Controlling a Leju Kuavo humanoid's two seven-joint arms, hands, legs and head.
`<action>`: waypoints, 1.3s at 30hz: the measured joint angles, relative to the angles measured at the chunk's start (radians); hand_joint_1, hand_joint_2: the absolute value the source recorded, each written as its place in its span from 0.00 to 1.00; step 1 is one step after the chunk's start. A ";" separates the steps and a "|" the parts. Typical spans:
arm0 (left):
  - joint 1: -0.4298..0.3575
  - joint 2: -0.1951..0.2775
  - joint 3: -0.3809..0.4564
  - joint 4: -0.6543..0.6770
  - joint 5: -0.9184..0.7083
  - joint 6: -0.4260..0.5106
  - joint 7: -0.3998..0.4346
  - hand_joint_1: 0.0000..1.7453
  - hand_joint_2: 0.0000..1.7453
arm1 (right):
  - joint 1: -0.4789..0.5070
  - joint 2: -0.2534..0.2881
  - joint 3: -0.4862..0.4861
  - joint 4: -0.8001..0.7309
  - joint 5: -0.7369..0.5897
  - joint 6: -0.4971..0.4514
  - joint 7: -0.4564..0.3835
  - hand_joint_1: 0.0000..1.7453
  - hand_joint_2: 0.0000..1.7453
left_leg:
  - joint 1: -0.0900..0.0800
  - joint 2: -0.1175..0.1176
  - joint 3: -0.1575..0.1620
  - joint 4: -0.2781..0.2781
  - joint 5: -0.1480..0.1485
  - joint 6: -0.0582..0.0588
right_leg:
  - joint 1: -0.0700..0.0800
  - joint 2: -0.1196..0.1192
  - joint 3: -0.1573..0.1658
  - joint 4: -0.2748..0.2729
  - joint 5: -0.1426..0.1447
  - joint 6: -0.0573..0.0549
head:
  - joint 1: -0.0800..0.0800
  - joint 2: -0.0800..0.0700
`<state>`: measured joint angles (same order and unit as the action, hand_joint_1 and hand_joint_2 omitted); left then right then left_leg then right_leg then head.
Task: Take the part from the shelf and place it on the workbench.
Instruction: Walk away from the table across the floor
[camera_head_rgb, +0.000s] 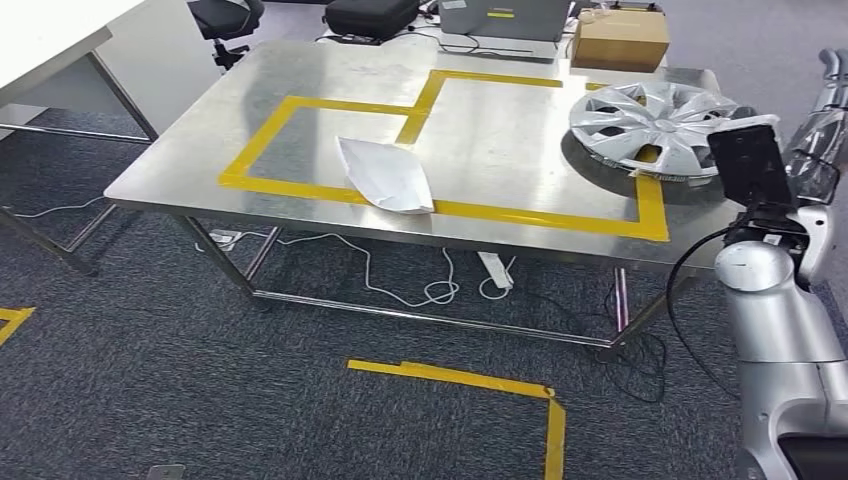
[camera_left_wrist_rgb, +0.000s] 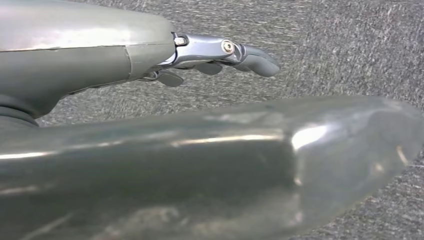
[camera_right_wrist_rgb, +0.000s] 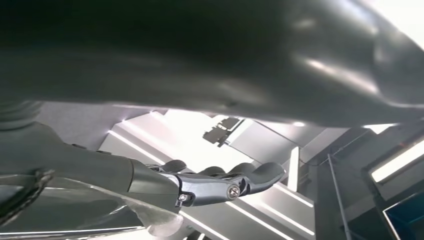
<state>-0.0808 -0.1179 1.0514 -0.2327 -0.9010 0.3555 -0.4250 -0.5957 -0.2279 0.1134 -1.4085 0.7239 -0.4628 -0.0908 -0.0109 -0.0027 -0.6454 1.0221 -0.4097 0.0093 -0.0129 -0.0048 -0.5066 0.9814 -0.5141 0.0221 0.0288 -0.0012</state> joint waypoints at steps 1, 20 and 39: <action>0.000 0.000 0.000 0.000 0.000 0.000 0.000 0.00 0.00 | 0.000 0.001 0.000 0.000 0.000 0.000 0.000 0.00 0.00 | 0.001 0.000 -0.013 0.031 -0.031 -0.006 | -0.002 -0.002 -0.010 -0.001 0.010 -0.011 | -0.001 0.000; 0.001 -0.002 0.000 0.000 -0.026 -0.040 -0.021 0.00 0.00 | 0.009 0.003 0.003 0.006 0.000 0.006 0.000 0.00 0.00 | 0.003 0.007 0.107 -0.045 -0.060 0.046 | 0.000 0.001 -0.231 0.274 -0.057 0.035 | 0.003 0.000; 0.001 -0.008 -0.001 0.000 -0.038 -0.012 -0.005 0.00 0.00 | 0.062 -0.056 -0.083 0.024 -0.043 0.012 0.000 0.00 0.00 | 0.012 0.003 0.018 0.145 -0.112 -0.006 | -0.003 0.002 -0.060 0.009 0.047 -0.016 | -0.005 0.000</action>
<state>-0.0799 -0.1257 1.0502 -0.2327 -0.9392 0.3437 -0.4295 -0.5338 -0.2839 0.0301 -1.3846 0.6814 -0.4505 -0.0912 0.0009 0.0000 -0.6272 1.1670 -0.5214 0.0029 -0.0158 -0.0028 -0.5670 0.9906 -0.4672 0.0057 0.0238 -0.0014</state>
